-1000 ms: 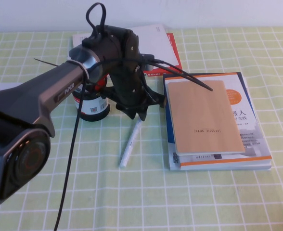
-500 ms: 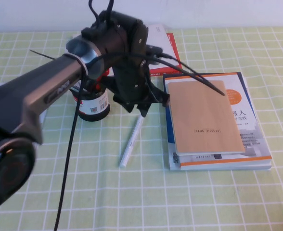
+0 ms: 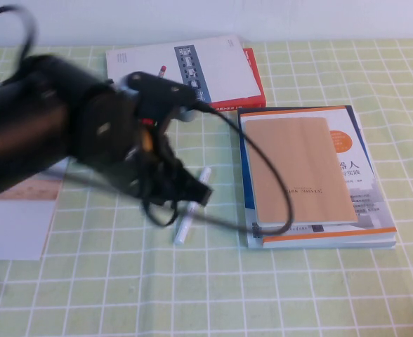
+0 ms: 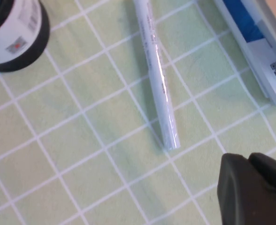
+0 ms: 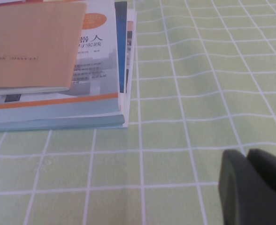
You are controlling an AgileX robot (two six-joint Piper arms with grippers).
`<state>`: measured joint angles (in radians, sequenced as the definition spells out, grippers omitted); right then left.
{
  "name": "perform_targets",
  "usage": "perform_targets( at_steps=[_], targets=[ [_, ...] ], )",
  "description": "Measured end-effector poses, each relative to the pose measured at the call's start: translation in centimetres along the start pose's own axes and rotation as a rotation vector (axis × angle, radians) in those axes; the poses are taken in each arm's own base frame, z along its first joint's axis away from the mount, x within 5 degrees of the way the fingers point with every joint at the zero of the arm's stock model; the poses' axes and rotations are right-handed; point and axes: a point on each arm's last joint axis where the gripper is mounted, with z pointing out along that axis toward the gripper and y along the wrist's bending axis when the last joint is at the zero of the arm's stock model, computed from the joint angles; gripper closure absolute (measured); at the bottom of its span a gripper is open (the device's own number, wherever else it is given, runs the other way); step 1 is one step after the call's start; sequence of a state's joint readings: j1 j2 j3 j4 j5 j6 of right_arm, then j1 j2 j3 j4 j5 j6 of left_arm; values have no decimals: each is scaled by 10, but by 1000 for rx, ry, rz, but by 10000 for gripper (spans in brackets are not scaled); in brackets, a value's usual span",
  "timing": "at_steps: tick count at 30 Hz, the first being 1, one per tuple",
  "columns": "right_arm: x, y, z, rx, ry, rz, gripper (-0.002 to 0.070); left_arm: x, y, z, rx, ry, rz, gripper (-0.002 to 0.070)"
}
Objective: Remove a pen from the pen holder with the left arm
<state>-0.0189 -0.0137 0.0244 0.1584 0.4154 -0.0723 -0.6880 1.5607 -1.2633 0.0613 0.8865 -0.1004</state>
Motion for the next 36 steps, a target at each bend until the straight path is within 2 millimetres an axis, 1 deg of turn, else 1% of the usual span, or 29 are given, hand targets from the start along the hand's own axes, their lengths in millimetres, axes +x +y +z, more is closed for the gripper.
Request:
perform_targets(
  at_steps=[1, 4, 8, 11, 14, 16, 18, 26, 30, 32, 33, 34, 36],
  targets=[
    [0, 0, 0, 0, 0, 0, 689, 11, 2, -9, 1, -30, -2, 675],
    [0, 0, 0, 0, 0, 0, 689, 35, 4, -30, 11, -133, -14, 675],
    [0, 0, 0, 0, 0, 0, 689, 67, 6, -54, 27, -258, -41, 675],
    [0, 0, 0, 0, 0, 0, 688, 91, 8, -62, 39, -342, -54, 675],
    [0, 0, 0, 0, 0, 0, 689, 110, 9, -63, 47, -386, -70, 675],
    [0, 0, 0, 0, 0, 0, 689, 118, 11, -62, 26, -391, -50, 675],
    [0, 0, 0, 0, 0, 0, 689, 120, 13, -63, -7, -401, -13, 675],
    [0, 0, 0, 0, 0, 0, 689, 112, 14, -67, -10, -499, -15, 675],
    [0, 0, 0, -1, 0, 2, 689, 110, 16, -68, -36, -568, 31, 675],
    [0, 0, 0, -2, 0, 4, 689, 116, 20, -68, -49, -608, 28, 675],
    [0, 0, 0, -2, 0, 4, 689, 123, 24, -69, -54, -630, 2, 675],
    [0, 0, 0, -2, 0, 5, 689, 129, 28, -71, -60, -652, -25, 675],
    [0, 0, 0, -2, 0, 5, 689, 150, 38, -74, -90, -710, -89, 675]
  ],
)
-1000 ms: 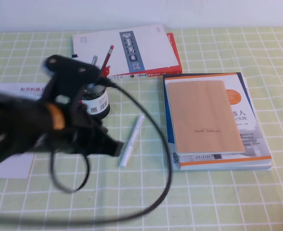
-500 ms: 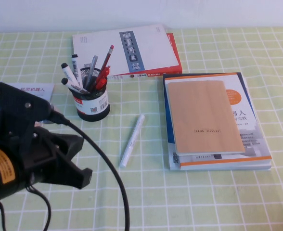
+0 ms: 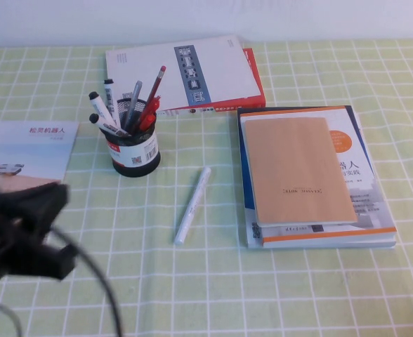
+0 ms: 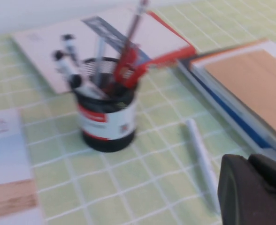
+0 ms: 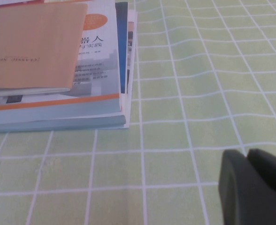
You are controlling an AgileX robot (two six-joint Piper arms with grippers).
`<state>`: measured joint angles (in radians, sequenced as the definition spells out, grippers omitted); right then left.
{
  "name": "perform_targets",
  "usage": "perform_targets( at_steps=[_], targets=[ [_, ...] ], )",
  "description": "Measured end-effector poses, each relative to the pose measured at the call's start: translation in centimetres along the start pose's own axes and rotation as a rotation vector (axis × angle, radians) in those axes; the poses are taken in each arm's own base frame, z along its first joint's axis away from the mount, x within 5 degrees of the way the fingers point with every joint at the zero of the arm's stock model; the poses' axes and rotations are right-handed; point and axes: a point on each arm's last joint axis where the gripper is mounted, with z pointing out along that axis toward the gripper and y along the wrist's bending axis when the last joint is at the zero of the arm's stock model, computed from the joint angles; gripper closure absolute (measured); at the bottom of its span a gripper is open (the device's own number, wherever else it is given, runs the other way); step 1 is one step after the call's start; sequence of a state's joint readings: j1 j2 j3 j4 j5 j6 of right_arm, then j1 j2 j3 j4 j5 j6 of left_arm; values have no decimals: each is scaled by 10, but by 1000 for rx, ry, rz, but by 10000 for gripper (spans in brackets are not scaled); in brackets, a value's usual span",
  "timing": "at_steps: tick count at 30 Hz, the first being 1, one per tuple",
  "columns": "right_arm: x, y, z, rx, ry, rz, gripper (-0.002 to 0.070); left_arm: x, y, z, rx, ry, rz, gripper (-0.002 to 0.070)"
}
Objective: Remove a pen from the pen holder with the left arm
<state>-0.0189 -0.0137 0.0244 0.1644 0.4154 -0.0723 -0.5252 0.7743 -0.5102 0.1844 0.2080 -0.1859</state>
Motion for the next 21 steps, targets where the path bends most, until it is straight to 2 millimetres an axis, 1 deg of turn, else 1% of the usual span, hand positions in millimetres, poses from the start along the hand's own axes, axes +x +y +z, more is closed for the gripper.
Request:
perform_targets(
  at_steps=[3, 6, 9, 13, 17, 21],
  targets=[
    [0, 0, 0, 0, 0, 0, 689, 25, 12, -21, -77, -95, -11, 675],
    [0, 0, 0, -1, 0, 2, 688, 52, 18, -43, -151, -212, -20, 675],
    [0, 0, 0, -1, 0, 2, 689, 73, 22, -57, -238, -306, -46, 675],
    [0, 0, 0, -2, 0, 4, 689, 97, 23, -66, -316, -369, -57, 675],
    [0, 0, 0, -5, 0, 12, 689, 117, 21, -65, -327, -388, -60, 675],
    [0, 1, 0, -6, 0, 14, 689, 126, 21, -63, -326, -353, -70, 675]
  ],
)
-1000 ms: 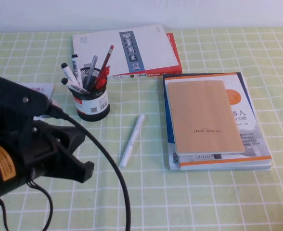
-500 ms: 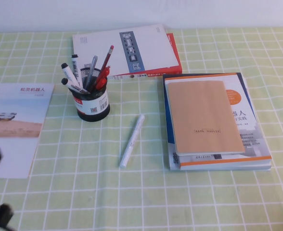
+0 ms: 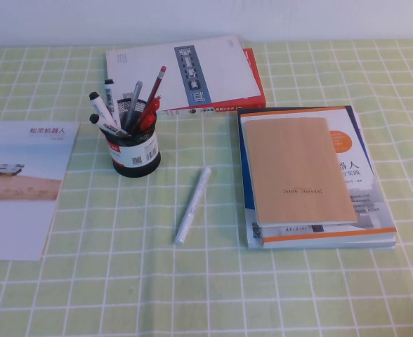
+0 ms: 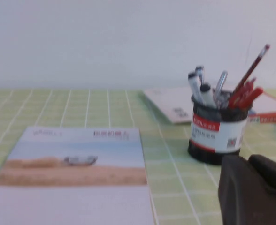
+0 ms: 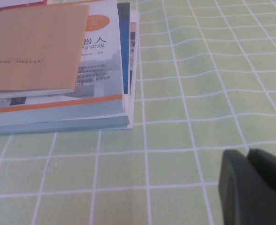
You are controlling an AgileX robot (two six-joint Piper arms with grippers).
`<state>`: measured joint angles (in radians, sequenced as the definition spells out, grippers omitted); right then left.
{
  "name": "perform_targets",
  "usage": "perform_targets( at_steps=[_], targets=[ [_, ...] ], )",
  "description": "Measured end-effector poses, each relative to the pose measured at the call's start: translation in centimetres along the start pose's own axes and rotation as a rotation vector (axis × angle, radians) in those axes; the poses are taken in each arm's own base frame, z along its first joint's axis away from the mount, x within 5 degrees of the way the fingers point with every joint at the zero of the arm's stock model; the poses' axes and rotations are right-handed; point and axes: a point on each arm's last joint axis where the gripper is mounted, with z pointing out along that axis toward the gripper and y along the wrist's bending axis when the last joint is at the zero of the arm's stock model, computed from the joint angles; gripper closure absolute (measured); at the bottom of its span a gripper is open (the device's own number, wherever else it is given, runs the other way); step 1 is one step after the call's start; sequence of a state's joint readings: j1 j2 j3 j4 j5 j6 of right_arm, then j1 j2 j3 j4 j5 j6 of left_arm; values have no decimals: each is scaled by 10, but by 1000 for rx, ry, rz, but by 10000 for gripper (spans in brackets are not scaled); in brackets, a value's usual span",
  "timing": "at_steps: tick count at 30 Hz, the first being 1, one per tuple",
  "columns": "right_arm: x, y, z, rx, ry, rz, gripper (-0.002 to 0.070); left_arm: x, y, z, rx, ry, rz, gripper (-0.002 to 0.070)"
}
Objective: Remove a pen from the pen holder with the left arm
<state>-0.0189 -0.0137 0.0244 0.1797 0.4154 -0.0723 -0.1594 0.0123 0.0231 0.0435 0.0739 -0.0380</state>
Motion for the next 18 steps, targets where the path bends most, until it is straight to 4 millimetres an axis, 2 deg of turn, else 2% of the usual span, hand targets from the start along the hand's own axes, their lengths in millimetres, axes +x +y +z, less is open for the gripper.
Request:
perform_targets(
  at_steps=[11, 18],
  targets=[
    [0, 0, 0, -3, 0, 7, 689, 23, 1, -3, -4, 252, 23, 676],
    [0, 0, 0, -3, 0, 7, 689, 25, 1, -3, -4, 278, 31, 676]
  ],
)
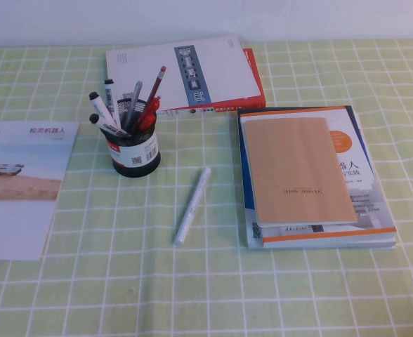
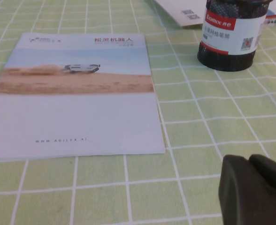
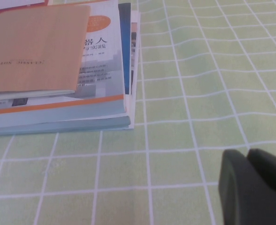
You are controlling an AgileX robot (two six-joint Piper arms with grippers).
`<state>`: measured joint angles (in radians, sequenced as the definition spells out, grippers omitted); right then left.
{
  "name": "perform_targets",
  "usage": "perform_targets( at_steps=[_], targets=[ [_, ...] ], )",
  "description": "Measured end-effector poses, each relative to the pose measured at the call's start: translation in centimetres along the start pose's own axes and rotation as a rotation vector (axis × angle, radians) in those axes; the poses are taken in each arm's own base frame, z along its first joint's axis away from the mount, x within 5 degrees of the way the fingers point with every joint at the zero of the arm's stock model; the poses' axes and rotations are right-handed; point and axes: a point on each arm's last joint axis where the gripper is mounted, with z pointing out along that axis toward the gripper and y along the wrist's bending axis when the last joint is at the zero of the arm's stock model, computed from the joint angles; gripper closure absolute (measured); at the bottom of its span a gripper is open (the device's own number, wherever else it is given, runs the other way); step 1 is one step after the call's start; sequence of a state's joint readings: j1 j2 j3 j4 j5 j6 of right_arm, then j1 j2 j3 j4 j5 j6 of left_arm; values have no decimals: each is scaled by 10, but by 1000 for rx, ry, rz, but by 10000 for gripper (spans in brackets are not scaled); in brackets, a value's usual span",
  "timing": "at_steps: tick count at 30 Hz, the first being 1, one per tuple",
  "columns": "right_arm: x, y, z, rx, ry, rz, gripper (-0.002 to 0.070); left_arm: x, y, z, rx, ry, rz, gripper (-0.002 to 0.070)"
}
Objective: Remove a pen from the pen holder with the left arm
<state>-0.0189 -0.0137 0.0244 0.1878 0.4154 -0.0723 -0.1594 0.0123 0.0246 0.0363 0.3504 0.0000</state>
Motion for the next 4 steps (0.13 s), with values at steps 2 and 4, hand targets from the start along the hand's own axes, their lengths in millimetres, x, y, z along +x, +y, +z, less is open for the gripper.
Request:
perform_targets(
  at_steps=[2, 4],
  targets=[
    [0, 0, 0, 0, 0, 0, 689, 0, 0, -1, 0, -4, 0, 676],
    [0, 0, 0, 0, 0, 0, 689, 1, 0, -1, -1, -4, 0, 676]
  ],
)
